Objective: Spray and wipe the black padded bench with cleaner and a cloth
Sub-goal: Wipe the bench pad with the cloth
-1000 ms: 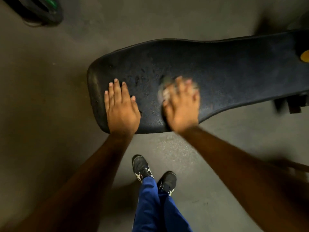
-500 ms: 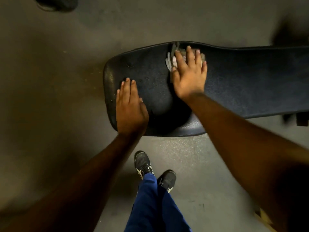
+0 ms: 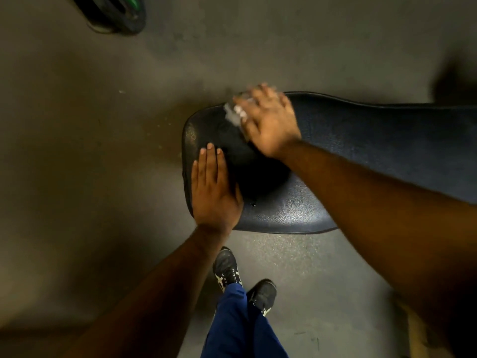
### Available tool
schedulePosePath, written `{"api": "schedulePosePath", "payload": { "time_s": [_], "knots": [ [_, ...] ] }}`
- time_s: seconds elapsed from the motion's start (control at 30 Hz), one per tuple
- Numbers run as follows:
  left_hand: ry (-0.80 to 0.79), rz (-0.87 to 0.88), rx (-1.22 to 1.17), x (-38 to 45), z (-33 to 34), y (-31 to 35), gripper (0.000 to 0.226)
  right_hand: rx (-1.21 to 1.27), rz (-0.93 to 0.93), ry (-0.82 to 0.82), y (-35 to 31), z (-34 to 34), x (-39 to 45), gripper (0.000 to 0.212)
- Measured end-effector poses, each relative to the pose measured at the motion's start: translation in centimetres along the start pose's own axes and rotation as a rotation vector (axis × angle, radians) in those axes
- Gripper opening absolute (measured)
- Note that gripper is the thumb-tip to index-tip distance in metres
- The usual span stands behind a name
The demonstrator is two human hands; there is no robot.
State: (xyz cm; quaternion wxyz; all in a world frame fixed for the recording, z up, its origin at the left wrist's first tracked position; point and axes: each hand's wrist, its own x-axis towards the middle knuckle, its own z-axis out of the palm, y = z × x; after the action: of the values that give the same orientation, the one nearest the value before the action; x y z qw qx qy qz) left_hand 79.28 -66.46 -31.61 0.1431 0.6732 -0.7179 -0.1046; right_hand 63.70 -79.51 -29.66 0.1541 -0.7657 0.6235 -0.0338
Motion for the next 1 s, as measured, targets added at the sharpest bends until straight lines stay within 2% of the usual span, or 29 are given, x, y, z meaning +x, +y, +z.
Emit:
{"api": "schedulePosePath", "payload": {
  "time_s": [0.03,0.07,0.13,0.2,0.23,0.27,0.3,0.33,0.37,0.4,0.47,0.5,0.53,0.57,0.6,0.63,0.67,0.7,0.77,0.8,0.83,0.9,0.93,0.97,1.0],
  "knots": [
    [0.017,-0.006,-0.011,0.1,0.1,0.0,0.056,0.024,0.128,0.005,-0.4,0.0,0.3,0.053],
    [0.027,-0.009,-0.026,0.0,0.1,0.0,0.054,0.02,0.169,-0.002,-1.5,0.5,-0.2,0.053],
    [0.026,-0.014,-0.056,-0.1,0.0,0.1,0.052,-0.014,-0.055,-0.026,-3.1,1.6,-2.8,0.05],
    [-0.01,-0.029,-0.052,-0.1,-0.1,0.1,0.054,-0.014,-0.216,-0.051,-0.4,1.3,-4.7,0.051],
    [-0.03,-0.037,-0.047,0.0,-0.1,0.2,0.054,-0.003,-0.131,-0.003,1.3,0.8,-4.7,0.051],
    [-0.049,-0.046,-0.042,0.0,-0.1,0.2,0.055,0.02,0.044,0.049,2.2,0.2,-4.7,0.053],
    [-0.061,-0.053,-0.036,0.1,-0.2,0.3,0.055,0.04,0.236,0.067,2.2,0.1,-5.0,0.055],
    [-0.065,-0.057,-0.032,0.1,-0.2,0.4,0.055,0.024,0.324,0.047,1.2,0.7,-5.7,0.057],
    [-0.059,-0.059,-0.032,0.2,-0.3,0.4,0.055,-0.029,0.243,-0.005,-0.6,1.1,-7.0,0.059],
    [-0.052,-0.057,-0.036,0.2,-0.4,0.4,0.055,-0.046,0.086,-0.061,-1.8,1.4,-8.9,0.059],
    [-0.058,-0.058,-0.044,0.0,-0.3,0.5,0.054,-0.013,-0.176,-0.151,-0.4,1.2,-12.1,0.055],
    [-0.059,-0.061,-0.045,0.0,-0.4,0.6,0.054,0.001,-0.187,-0.13,1.4,0.6,-12.7,0.055],
    [-0.057,-0.067,-0.048,-0.1,-0.5,0.7,0.054,0.003,-0.084,-0.079,2.9,0.5,-13.0,0.055],
    [-0.058,-0.073,-0.054,-0.1,-0.6,0.8,0.054,0.006,0.112,-0.028,3.2,0.2,-13.5,0.057],
    [-0.062,-0.073,-0.063,0.0,-0.7,0.8,0.053,-0.009,0.308,0.017,2.5,0.6,-14.0,0.058],
    [-0.067,-0.07,-0.077,0.0,-0.9,0.8,0.053,-0.036,0.411,0.014,0.6,1.4,-14.9,0.06],
    [-0.069,-0.067,-0.103,0.1,-1.1,0.7,0.053,-0.066,0.367,-0.017,-2.1,2.2,-16.1,0.061],
    [-0.072,-0.066,-0.142,0.0,-1.4,0.5,0.052,-0.075,0.227,-0.06,-4.1,2.9,-17.6,0.06],
    [-0.088,-0.052,-0.189,-0.4,-2.1,-0.3,0.051,-0.074,-0.068,-0.173,-3.7,2.6,-19.4,0.056],
    [-0.091,-0.047,-0.174,-1.0,-2.4,-0.8,0.051,-0.083,-0.115,-0.17,-2.1,2.0,-19.0,0.055],
    [-0.094,-0.047,-0.144,-1.5,-2.6,-1.3,0.051,-0.088,-0.055,-0.119,-0.5,1.8,-18.1,0.055],
    [-0.122,-0.064,-0.109,-2.6,-2.6,-2.3,0.052,-0.038,0.316,-0.027,-0.1,1.5,-16.7,0.057],
    [-0.139,-0.068,-0.123,-3.0,-2.5,-2.5,0.053,-0.029,0.422,-0.013,-1.6,2.1,-16.4,0.058],
    [-0.147,-0.064,-0.146,-3.2,-2.4,-2.5,0.054,-0.057,0.357,-0.007,-4.1,3.0,-16.7,0.058],
    [-0.143,-0.062,-0.165,-3.3,-2.3,-2.4,0.054,-0.078,0.19,-0.04,-6.2,3.7,-17.5,0.057]
  ]
}}
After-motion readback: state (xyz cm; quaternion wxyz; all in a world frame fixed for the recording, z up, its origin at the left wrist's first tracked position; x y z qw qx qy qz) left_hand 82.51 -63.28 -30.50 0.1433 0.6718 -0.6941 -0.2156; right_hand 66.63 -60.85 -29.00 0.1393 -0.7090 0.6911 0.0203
